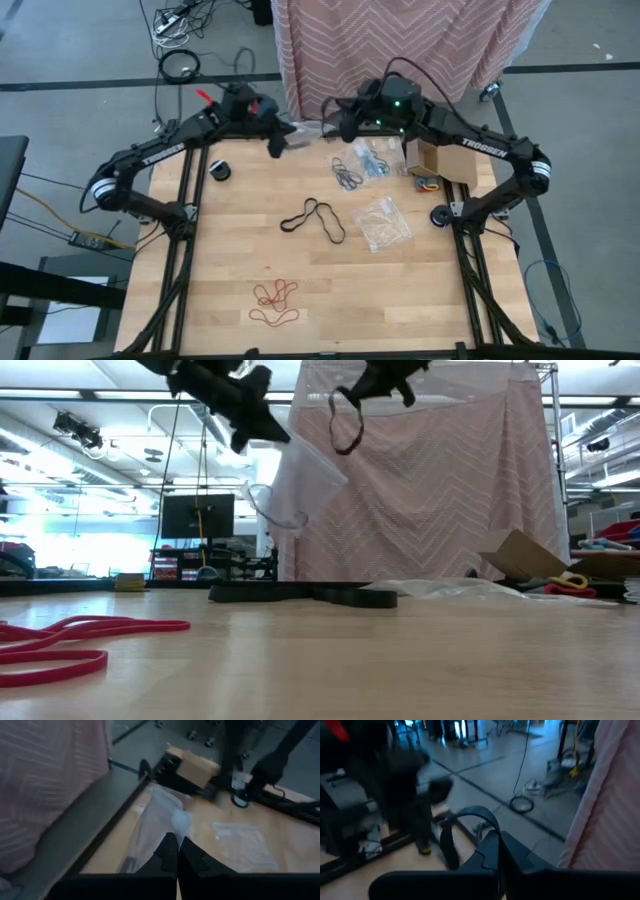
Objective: Sort rubber bands
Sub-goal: Put the black rubber band into the left transparent zip bag
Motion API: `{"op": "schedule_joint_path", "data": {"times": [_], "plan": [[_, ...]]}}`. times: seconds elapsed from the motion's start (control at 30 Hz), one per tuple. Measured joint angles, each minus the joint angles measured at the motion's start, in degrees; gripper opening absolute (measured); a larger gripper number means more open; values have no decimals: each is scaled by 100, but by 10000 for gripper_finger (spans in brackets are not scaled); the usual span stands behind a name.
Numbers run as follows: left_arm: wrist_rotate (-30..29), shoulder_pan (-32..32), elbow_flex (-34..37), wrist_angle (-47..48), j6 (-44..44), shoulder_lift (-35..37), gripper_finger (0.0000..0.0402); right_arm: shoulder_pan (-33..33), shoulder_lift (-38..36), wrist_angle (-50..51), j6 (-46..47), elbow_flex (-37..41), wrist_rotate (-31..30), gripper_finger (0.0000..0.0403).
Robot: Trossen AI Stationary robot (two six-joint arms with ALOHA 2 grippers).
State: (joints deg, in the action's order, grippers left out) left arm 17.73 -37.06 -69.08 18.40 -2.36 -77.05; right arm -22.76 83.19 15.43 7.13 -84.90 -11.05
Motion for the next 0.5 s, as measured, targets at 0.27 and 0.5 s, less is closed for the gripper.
{"op": "schedule_joint_path", "data": {"times": [0.27,0.5], "plan": [[284,455,4,-373,-207,-542,0,-50,211,-54,-223,-250,-76,0],[293,532,4,-711,-394,-593,0,-20,206,5,-222,-179,-46,0]]}}
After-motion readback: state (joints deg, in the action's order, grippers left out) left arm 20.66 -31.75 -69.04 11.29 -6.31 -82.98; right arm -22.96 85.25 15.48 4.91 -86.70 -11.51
